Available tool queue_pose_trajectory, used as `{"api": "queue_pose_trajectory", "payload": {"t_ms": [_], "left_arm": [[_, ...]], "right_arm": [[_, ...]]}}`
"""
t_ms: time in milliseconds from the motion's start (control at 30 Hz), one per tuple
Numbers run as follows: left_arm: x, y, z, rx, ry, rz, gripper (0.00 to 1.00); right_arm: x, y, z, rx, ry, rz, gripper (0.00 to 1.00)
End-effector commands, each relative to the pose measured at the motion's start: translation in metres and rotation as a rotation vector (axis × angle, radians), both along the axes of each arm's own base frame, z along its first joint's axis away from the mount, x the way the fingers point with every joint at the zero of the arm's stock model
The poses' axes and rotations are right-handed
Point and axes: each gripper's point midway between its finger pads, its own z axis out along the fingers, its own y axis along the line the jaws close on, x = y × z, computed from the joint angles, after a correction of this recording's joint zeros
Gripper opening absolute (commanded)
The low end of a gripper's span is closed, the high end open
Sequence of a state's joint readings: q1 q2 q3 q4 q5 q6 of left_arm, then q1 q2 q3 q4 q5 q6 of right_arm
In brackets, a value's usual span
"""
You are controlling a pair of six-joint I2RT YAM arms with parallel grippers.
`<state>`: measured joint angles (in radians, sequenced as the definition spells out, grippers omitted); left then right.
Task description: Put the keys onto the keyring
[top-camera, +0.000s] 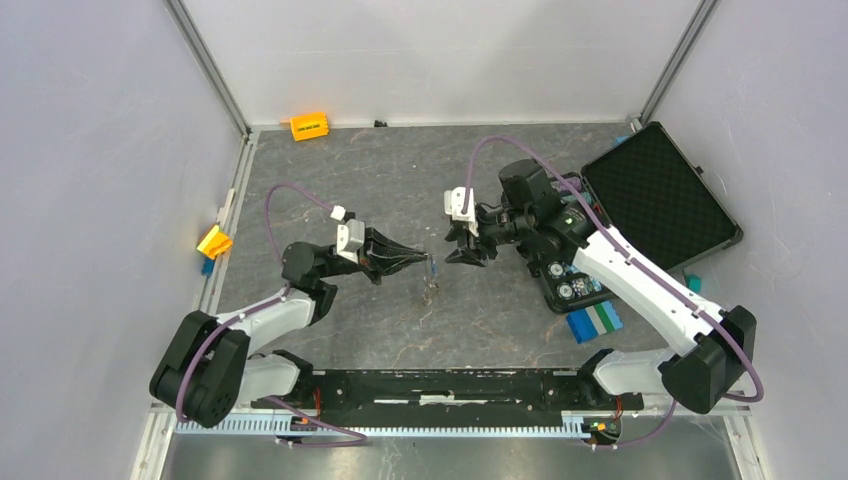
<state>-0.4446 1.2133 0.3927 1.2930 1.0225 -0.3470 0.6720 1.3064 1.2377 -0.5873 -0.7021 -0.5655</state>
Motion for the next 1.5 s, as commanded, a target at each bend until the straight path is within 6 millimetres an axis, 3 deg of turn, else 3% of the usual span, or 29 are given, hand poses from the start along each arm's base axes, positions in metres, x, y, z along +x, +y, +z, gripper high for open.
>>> {"api": "queue_pose_trajectory", "payload": {"t_ms": [0, 333, 567, 833, 1467], "left_arm": [[-0.005, 0.006, 0.029, -0.112, -0.031, 0.012, 0.02], [-0.004, 0.009, 0.046, -0.189, 0.016, 0.035, 0.02], [-0.007, 0.007, 0.045, -0.181, 0.018, 0.017, 0.02], [-0.007, 0.007, 0.042, -0.174, 0.025, 0.014, 0.02], [-0.008, 0.007, 0.037, -0.152, 0.013, 0.011, 0.02]], "right_arm": [[-0.023, 0.009, 0.018, 0.12, 0.003, 0.129, 0.5], [-0.029, 0.015, 0.032, 0.194, -0.026, 0.187, 0.49], [-0.017, 0.018, 0.043, 0.218, -0.031, 0.147, 0.46], [-0.018, 0.024, 0.055, 0.254, -0.007, 0.163, 0.37], [-0.014, 0.029, 0.043, 0.242, 0.05, 0.16, 0.15]]}}
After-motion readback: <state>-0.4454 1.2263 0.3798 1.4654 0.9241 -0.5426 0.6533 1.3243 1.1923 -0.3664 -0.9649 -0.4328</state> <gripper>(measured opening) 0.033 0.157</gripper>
